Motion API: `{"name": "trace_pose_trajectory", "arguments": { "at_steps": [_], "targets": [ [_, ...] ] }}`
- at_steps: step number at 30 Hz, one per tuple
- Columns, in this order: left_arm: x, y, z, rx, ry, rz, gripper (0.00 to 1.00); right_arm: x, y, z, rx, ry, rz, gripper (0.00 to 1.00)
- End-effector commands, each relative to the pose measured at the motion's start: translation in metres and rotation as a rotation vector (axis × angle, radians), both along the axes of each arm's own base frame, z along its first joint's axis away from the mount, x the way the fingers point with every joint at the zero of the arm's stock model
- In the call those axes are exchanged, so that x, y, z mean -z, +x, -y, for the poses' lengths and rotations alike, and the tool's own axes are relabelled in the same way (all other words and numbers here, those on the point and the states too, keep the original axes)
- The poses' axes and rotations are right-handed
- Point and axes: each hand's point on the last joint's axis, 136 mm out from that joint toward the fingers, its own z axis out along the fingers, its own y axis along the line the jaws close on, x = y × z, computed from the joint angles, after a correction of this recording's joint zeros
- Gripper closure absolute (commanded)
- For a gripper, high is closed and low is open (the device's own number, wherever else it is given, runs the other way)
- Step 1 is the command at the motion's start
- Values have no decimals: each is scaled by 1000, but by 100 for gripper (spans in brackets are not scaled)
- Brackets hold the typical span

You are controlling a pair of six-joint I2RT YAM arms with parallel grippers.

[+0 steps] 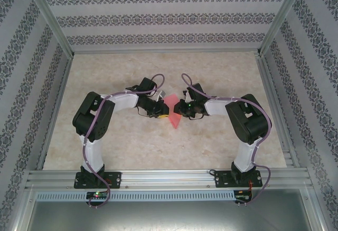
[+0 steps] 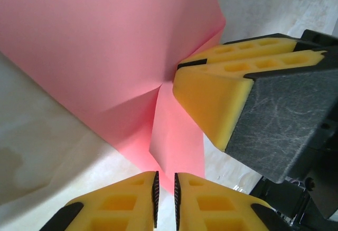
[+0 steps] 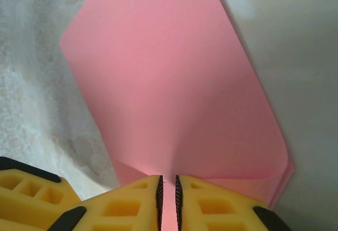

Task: Fold a paper plane with a square sheet of paper (pick it up from the middle)
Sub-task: Third fold the triangle at the center of the table.

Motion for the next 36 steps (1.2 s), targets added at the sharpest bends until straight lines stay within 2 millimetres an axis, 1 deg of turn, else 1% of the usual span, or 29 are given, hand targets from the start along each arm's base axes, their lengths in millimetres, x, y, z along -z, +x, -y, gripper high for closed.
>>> {"name": "trace_pose_trajectory", "arguments": {
  "at_steps": [1, 6, 9, 17, 21, 24, 29, 36],
  "targets": [
    [-31, 9, 8, 0, -49, 72, 80, 32, -26, 13, -13, -75, -101, 84],
    [-41, 10, 7, -4, -46, 96, 80, 32, -27, 13, -19, -76, -102, 84],
    [-41, 10, 9, 1, -54, 93, 81, 31, -27, 13, -19, -76, -104, 85],
    [-21, 6, 24, 28, -79, 53, 81, 27, -28, 10, -26, -58, -100, 86],
    [-12, 5, 27, 42, -81, 39, 81, 27, -29, 9, -26, -46, -104, 86],
    [-1, 1, 28, 54, -72, 20, 81, 26, -29, 9, -24, -34, -103, 86],
    [11, -2, 26, 63, -46, 9, 81, 23, -27, 6, -22, -6, -98, 86],
    [24, -3, 24, 73, -17, -1, 81, 21, -28, 5, -26, 5, -97, 86]
  ]
}}
